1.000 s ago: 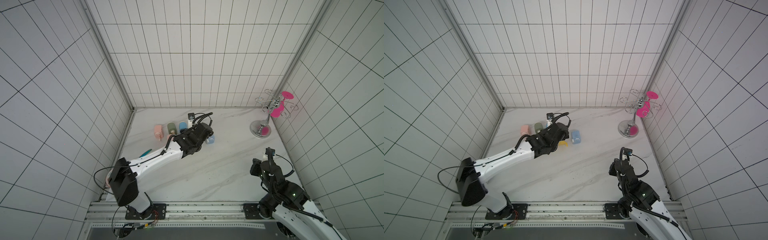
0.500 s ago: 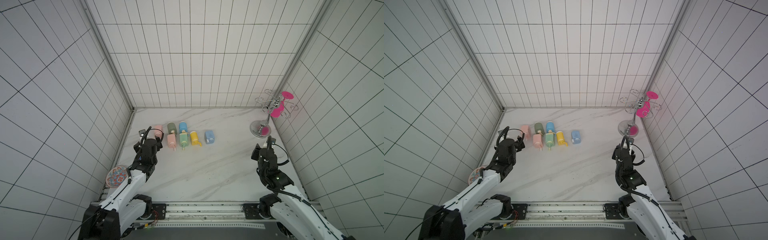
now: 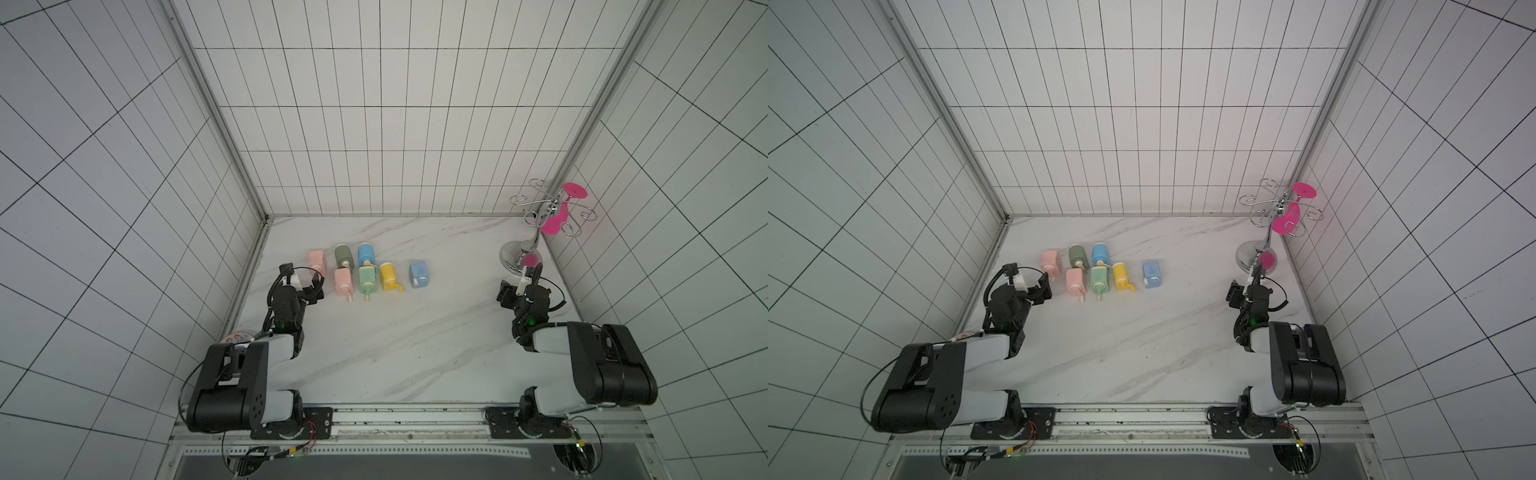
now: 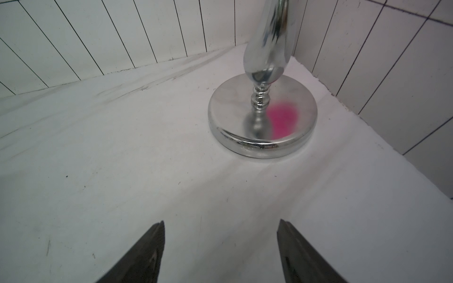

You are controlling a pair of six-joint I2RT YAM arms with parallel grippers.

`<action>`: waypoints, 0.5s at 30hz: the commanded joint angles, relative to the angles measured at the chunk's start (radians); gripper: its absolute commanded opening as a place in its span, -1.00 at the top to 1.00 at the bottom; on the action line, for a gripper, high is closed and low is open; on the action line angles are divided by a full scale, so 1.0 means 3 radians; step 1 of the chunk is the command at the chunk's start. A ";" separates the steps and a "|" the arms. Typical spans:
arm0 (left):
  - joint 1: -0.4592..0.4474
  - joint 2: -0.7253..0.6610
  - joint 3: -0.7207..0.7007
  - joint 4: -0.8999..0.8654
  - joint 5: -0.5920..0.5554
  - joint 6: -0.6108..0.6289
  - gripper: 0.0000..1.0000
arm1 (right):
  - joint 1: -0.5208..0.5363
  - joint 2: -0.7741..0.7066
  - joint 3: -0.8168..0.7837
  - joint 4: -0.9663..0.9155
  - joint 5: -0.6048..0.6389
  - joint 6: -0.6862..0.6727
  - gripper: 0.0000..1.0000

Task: Put the tray back into the pencil sharpener
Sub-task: Reset both arms

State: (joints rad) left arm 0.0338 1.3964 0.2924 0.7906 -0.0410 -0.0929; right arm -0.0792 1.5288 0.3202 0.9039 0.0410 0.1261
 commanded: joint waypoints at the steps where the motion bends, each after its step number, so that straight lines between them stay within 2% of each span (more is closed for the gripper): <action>1: -0.0015 0.0277 -0.0102 0.0927 0.0265 0.0156 -0.93 | -0.0034 -0.0100 0.0063 0.0086 -0.0282 -0.0142 -0.49; 3: -0.0054 0.0524 -0.0169 0.1316 0.0215 0.0188 -0.92 | 0.0022 0.0083 0.0118 0.0283 -0.0074 -0.0104 -0.55; 4: -0.0070 0.0663 -0.0186 0.1545 0.0175 0.0197 -0.96 | 0.0068 0.0030 0.0160 0.0142 0.0038 -0.0132 -0.89; 5: -0.0079 0.0723 -0.0163 0.1644 0.0174 0.0202 -0.96 | 0.0113 -0.0035 0.0237 -0.0150 0.0171 -0.0123 -0.97; 7: -0.0096 0.0564 -0.0019 0.1123 0.0114 0.0193 -0.95 | 0.0188 0.0063 0.0244 0.0001 0.0300 -0.0179 -0.97; 9: -0.0191 0.0473 0.0095 0.0709 -0.0129 0.0224 -0.94 | 0.0193 0.0000 0.0285 -0.0192 0.0303 -0.0182 -0.97; 12: -0.0260 0.0561 0.0109 0.0831 -0.0322 0.0244 -0.94 | 0.0238 0.0043 0.0287 -0.0107 0.0374 -0.0216 -0.97; 15: -0.0275 0.0541 0.0146 0.0736 -0.0363 0.0244 -0.94 | 0.0243 0.0078 0.0412 -0.0319 0.0091 -0.0320 -0.97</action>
State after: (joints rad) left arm -0.0448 1.5684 0.3206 1.0191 -0.0986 -0.0422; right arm -0.0151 1.5414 0.3893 0.8402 0.1032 0.0761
